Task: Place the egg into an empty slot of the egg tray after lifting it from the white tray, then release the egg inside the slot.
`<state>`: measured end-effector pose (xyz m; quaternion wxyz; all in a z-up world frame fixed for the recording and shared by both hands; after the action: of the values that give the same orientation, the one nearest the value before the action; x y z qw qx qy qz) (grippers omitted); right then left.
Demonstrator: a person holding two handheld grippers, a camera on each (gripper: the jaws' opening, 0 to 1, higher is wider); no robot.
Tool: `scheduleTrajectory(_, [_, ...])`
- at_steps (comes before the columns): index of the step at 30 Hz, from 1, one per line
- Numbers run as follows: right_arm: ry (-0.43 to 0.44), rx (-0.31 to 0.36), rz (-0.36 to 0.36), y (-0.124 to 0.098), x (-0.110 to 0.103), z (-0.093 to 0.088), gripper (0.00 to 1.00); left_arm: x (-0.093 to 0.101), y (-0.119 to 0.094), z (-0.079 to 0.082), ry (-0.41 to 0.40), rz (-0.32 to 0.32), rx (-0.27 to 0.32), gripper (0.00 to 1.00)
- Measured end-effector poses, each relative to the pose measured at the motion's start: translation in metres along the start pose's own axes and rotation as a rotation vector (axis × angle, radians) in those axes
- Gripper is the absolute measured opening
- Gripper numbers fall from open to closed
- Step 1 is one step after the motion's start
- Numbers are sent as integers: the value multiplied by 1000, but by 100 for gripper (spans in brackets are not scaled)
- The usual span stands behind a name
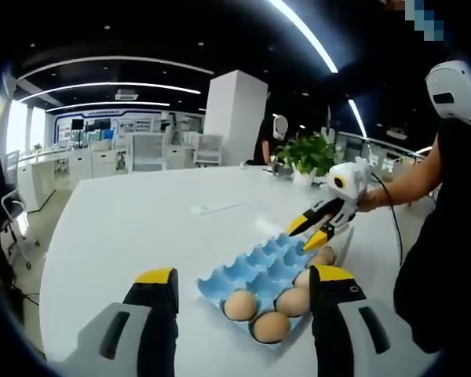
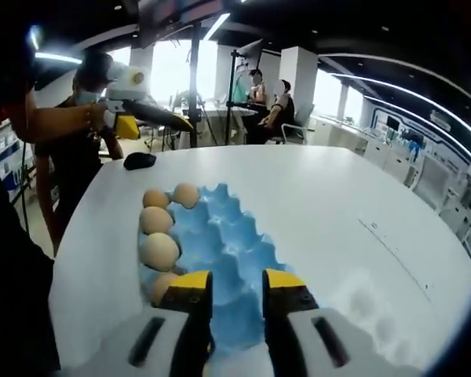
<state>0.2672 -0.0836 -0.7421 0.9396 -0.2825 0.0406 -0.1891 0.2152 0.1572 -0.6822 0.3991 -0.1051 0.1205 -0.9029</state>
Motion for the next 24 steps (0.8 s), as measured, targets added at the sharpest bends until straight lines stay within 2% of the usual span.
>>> scheduleTrajectory(5, [15, -13, -32, -11, 7, -10, 25, 0, 1, 2, 0, 0, 4, 69])
scheduleTrajectory(15, [38, -67, -117, -48, 27, -39, 24, 0, 2, 2, 5, -2, 1, 68])
scheduleTrajectory(19, [37, -82, -149, -61, 34, -46, 24, -1, 3, 4, 16, 6, 10, 72])
scheduleTrajectory(24, [39, -99, -193, -77, 47, -53, 24, -1, 2, 4, 17, 0, 8, 70])
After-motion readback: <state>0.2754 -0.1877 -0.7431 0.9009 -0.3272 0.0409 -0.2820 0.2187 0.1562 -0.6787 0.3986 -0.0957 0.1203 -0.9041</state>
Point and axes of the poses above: the point that each gripper's makers call its tool centre point, and the gripper's own axes: y roughly forward along the fingers, x roughly to its right, z roughly out of its top, the point moved 4 cm from there along -y, roughly backward along the fingers, and after that the axes turned 3 degrees about y, right-handed, at the moved point
